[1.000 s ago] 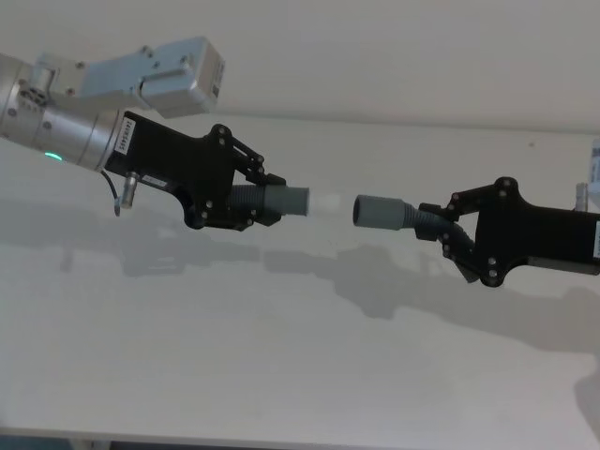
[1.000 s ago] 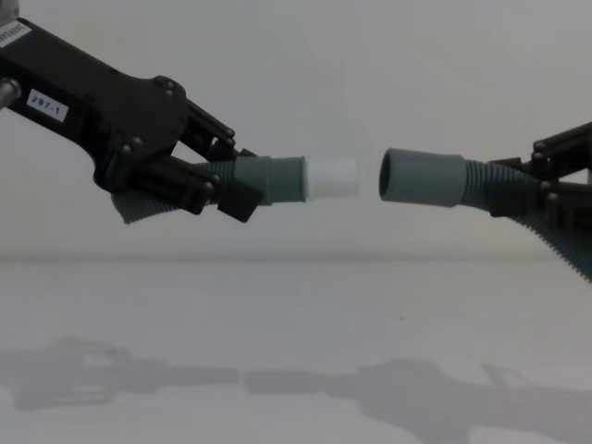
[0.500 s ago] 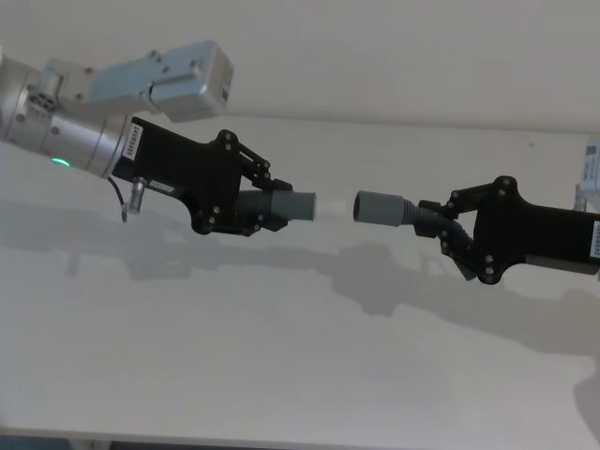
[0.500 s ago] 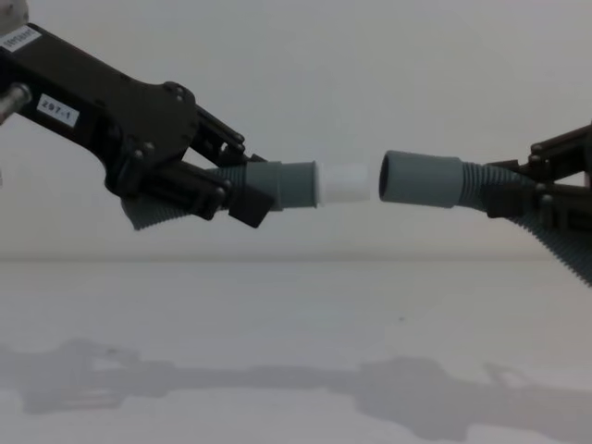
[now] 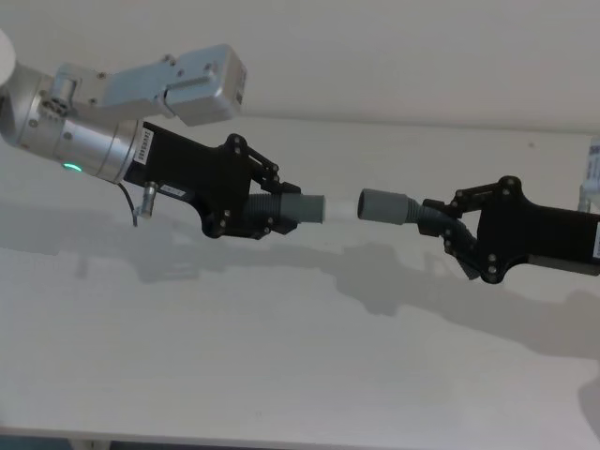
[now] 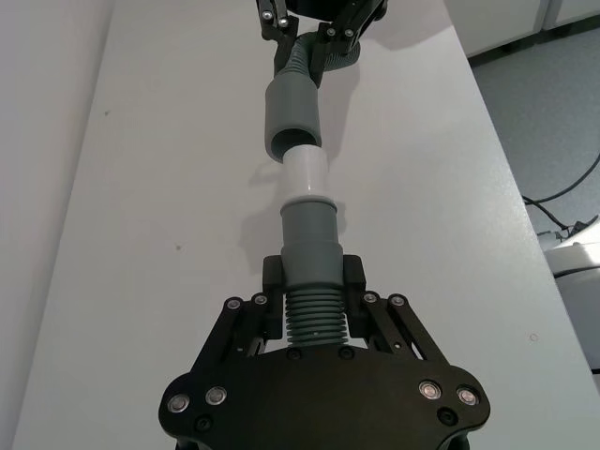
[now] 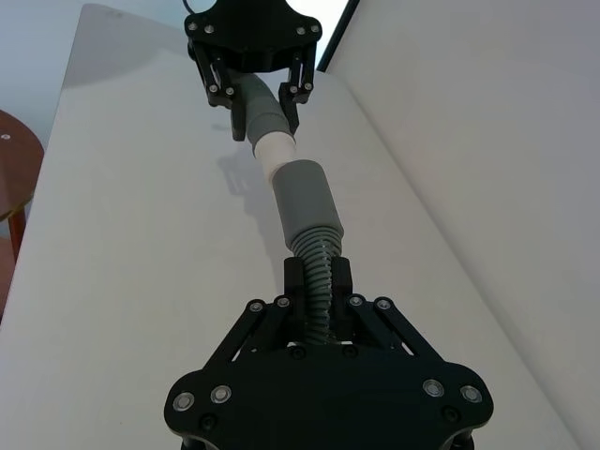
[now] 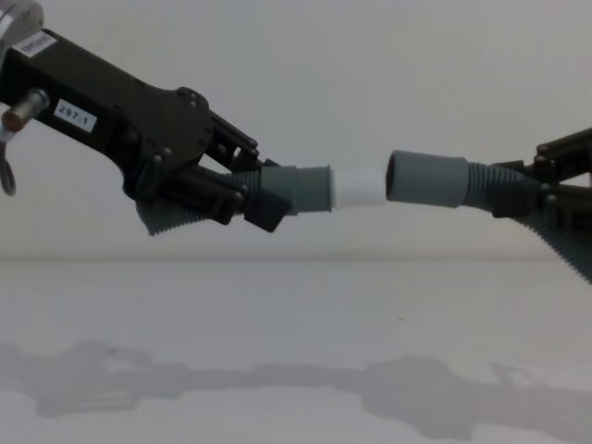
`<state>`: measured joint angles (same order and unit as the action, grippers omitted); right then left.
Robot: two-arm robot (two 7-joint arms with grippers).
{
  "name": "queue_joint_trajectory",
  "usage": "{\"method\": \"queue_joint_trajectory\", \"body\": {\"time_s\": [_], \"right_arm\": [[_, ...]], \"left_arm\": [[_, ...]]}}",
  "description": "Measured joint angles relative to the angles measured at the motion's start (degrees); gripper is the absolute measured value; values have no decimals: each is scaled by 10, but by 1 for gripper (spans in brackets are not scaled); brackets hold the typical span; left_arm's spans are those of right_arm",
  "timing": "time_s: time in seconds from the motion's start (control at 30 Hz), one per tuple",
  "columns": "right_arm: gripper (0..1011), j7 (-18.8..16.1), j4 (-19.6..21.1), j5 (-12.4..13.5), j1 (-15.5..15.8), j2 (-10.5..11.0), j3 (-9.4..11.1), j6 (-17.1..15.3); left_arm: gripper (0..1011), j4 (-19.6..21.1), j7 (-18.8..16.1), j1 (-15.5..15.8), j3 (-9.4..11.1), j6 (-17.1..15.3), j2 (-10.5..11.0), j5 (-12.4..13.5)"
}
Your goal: Use both hands to pick up one end of the pipe from the table, align the ends, and insert them.
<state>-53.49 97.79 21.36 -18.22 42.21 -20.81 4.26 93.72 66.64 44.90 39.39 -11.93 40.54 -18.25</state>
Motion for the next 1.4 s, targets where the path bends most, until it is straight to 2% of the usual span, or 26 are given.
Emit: {"method": "queue_joint_trajectory", "body": {"time_s": [0.8,1.4], "right_arm": [[156,-6,-10,20,1,15,-5,12],[156,-6,-9,27,4,25,-12,16]], "left_arm": [[354,8,-7,10,17,-8,5,2],[354,12,-4,15,26,-4,9,-5]]}}
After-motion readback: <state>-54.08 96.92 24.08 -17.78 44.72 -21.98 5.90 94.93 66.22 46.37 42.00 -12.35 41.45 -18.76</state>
